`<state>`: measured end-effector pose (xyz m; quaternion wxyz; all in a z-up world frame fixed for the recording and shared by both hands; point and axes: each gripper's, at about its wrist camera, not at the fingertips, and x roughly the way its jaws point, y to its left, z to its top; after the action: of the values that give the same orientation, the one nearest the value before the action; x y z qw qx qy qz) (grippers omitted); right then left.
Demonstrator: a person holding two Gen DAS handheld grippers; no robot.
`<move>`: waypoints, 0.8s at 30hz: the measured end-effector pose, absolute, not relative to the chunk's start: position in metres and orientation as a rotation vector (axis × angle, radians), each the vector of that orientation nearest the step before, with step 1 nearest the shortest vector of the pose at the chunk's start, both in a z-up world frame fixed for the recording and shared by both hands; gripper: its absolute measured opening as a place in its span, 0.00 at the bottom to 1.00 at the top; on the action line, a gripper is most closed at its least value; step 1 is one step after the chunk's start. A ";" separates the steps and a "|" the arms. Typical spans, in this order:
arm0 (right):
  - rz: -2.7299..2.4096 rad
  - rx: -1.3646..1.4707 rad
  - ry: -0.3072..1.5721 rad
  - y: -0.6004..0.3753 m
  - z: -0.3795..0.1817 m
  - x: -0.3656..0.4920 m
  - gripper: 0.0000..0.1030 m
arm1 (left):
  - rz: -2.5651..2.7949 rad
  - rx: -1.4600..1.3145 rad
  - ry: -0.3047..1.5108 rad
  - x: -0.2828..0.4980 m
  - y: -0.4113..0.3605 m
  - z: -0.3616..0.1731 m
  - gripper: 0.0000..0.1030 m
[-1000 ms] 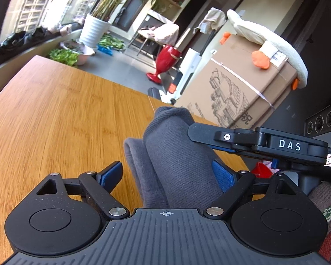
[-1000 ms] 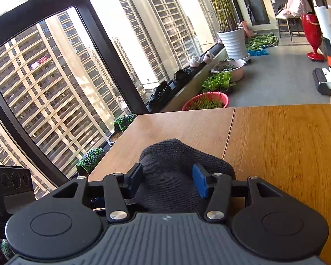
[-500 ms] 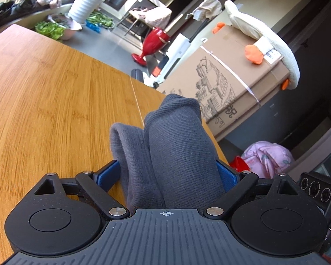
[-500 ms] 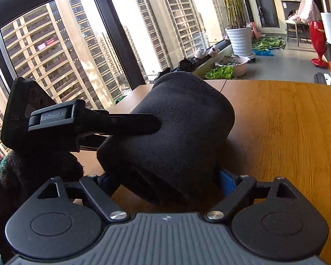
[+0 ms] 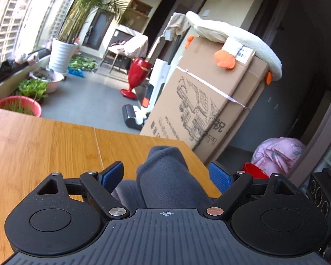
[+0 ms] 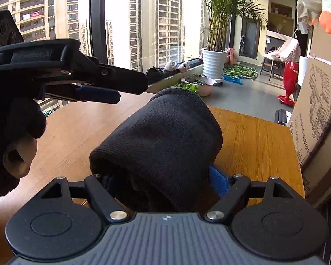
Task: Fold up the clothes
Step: 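Push the roll forward over the remaining fabric with both grippers, then finish rolling to the waistband with both grippers and press the roll flat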
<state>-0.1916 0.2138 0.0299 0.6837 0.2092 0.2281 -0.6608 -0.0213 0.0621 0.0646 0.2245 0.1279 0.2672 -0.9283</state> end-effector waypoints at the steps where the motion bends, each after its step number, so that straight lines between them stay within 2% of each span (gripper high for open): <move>1: -1.483 0.454 0.524 0.211 0.030 -0.189 0.79 | -2.608 0.369 0.756 -0.029 0.062 0.066 0.87; 4: -1.494 0.425 0.540 0.207 0.031 -0.185 0.79 | -2.654 0.444 0.853 -0.055 0.052 0.053 0.86; 6: -1.502 0.401 0.529 0.214 0.036 -0.185 0.79 | -2.591 0.477 0.850 -0.055 0.045 0.039 0.75; 8: -1.502 0.387 0.489 0.223 0.045 -0.190 0.79 | -2.553 0.457 0.892 -0.044 0.038 0.030 0.57; 9: -1.495 0.396 0.450 0.228 0.050 -0.197 0.77 | -2.543 0.439 0.938 -0.038 0.034 0.027 0.56; 12: -1.465 0.497 0.246 0.241 0.065 -0.217 0.57 | -2.535 0.418 0.995 -0.033 0.030 0.025 0.55; 15: -1.439 0.585 0.221 0.230 0.058 -0.217 0.51 | -2.534 0.411 0.992 -0.033 0.031 0.024 0.55; 20: -1.454 0.529 0.305 0.218 0.037 -0.206 0.59 | -2.522 0.410 0.939 -0.027 0.034 0.023 0.55; 24: -1.506 0.509 0.321 0.228 0.035 -0.202 0.77 | -2.522 0.388 0.880 -0.022 0.044 0.026 0.58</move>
<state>-0.2016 0.2282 0.0349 0.6888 0.2277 0.1435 -0.6732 -0.0224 0.0439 0.0261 0.2193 0.1401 0.3180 -0.9117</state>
